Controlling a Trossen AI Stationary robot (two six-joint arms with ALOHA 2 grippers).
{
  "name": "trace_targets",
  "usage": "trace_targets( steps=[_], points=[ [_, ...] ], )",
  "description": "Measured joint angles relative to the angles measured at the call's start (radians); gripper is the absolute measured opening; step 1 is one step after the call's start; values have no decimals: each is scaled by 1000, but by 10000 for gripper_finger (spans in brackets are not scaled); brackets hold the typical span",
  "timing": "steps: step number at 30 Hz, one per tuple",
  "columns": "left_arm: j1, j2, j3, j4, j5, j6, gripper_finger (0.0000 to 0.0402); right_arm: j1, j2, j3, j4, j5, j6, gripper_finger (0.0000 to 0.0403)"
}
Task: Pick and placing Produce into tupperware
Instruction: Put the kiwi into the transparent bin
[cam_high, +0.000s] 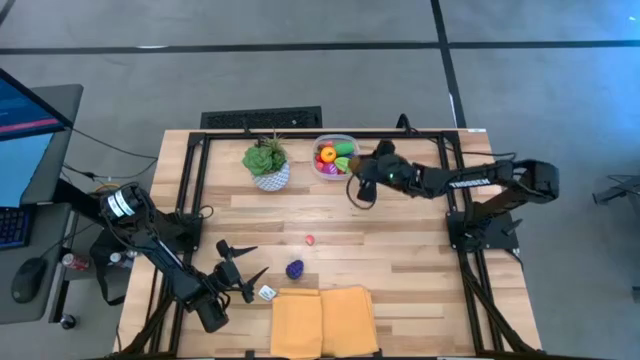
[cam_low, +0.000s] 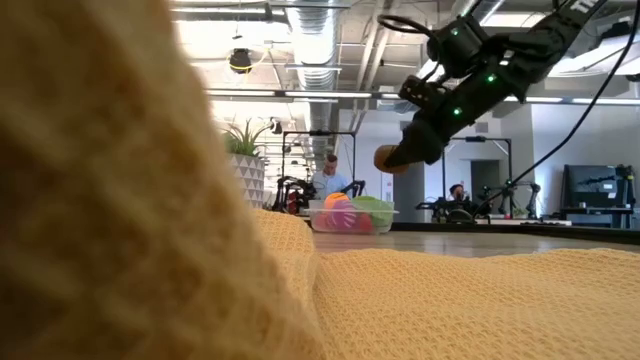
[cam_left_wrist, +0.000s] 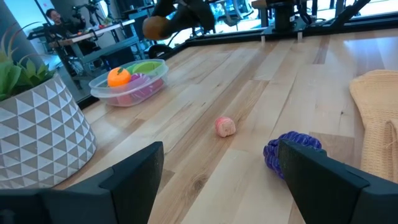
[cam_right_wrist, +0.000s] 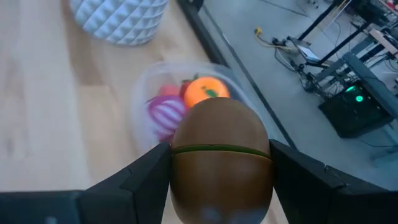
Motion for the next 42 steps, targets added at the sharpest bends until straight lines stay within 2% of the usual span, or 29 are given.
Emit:
trace_targets(
  steps=[11,21,27,32,42],
  points=[
    [0,0,0,-18,2,-8,306,-210,0,0,70,-247,3,267],
    [0,0,0,-23,-7,-10,306,-300,0,0,131,-443,46,267],
    [3,0,0,-23,-17,-10,306,-347,6,0,140,-510,68,267],
    [18,0,0,-23,-17,-10,306,-374,87,18,208,-555,94,267],
    [27,0,0,-20,-16,-8,306,-382,318,195,167,-575,101,267]
  ],
)
